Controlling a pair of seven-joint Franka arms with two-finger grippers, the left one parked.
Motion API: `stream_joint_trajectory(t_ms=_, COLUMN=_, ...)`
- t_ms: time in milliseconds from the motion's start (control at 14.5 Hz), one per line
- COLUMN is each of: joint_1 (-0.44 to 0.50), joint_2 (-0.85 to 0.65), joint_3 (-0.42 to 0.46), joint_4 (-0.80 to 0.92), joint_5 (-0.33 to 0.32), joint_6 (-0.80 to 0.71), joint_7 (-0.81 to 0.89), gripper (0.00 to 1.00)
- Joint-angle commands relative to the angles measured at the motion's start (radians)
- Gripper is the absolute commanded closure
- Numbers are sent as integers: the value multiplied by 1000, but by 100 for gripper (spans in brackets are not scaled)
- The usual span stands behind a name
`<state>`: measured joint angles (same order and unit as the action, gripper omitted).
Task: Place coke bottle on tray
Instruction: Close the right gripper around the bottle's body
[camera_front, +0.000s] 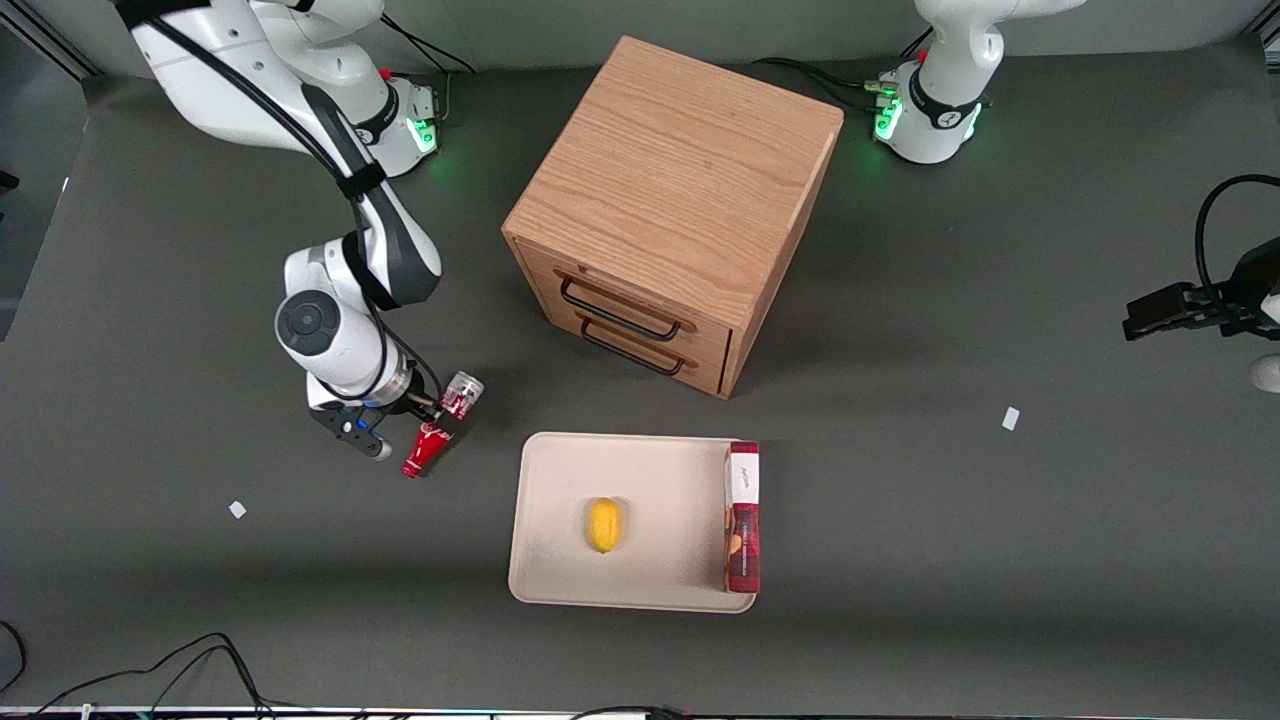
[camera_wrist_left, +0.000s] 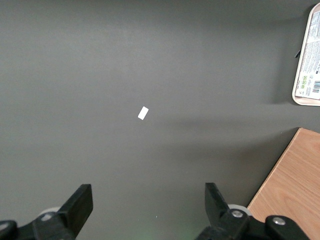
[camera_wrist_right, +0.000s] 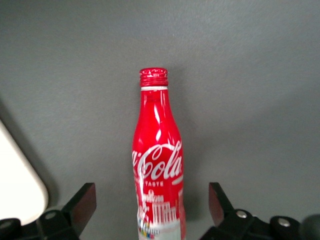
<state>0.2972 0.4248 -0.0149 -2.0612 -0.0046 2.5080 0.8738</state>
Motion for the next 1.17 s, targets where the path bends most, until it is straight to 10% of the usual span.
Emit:
stream_joint_trajectory(t_ms=0, joint_1=-1, joint_2=51, joint_3=7, joint_4=-23, joint_5=12, joint_6=90, joint_7=30, gripper=0)
stream_joint_trajectory(t_ms=276, joint_1=-1, joint_2=78, joint_3=9, joint_4=-33, joint_5=11, joint_6=132, joint_7=30, gripper=10)
stream_joint_trajectory(t_ms=483, joint_1=-1, joint_2=80, joint_3=9, joint_4=-31, joint_5=11, joint_6=132, joint_7=28, gripper=63)
stream_joint_trajectory(t_ms=759, joint_1=-3, joint_2=55, joint_3=12, joint_4=-23, joint_5=11, joint_6=118, joint_7=8, gripper=100)
stream_joint_trajectory(t_ms=1103, joint_1=-15, joint_2=-9, joint_3=10, joint_4=112, joint_5=8, joint_6=-93, joint_7=-113, gripper=100)
